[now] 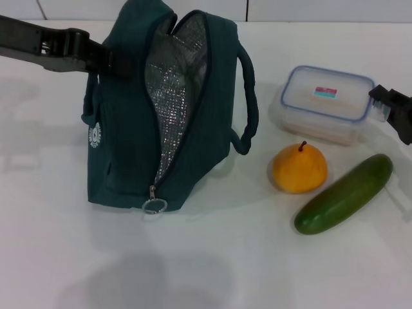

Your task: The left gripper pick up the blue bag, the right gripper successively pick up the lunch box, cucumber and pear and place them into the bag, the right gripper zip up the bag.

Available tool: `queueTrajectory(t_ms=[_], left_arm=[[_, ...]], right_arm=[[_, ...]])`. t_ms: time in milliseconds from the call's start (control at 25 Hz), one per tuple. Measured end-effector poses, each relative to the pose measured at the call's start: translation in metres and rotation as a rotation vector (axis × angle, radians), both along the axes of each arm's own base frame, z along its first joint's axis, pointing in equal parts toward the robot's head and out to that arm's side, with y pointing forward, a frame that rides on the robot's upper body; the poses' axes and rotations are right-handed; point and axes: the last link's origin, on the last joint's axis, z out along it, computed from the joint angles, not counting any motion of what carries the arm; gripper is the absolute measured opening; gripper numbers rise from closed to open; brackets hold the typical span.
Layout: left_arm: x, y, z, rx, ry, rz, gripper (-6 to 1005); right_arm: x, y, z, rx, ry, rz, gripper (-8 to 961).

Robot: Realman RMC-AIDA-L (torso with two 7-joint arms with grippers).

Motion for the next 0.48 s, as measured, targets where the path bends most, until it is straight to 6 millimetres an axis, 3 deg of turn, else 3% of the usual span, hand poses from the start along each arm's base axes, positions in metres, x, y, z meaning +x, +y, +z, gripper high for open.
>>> queueTrajectory(t_ms=[200, 480], left_arm=[[0.0010, -0.0002, 0.0002, 0.000, -0.004, -0.009, 44], [0.0013, -0.0004, 0.0003, -0.002, -0.004, -0.012, 45]], right_arm=[[-0.0020, 0.0004, -0.0011, -0.007, -0.008, 0.014, 197], [-0.0069, -0.0012, 0.0011, 0.011, -0.010, 0.059, 156]])
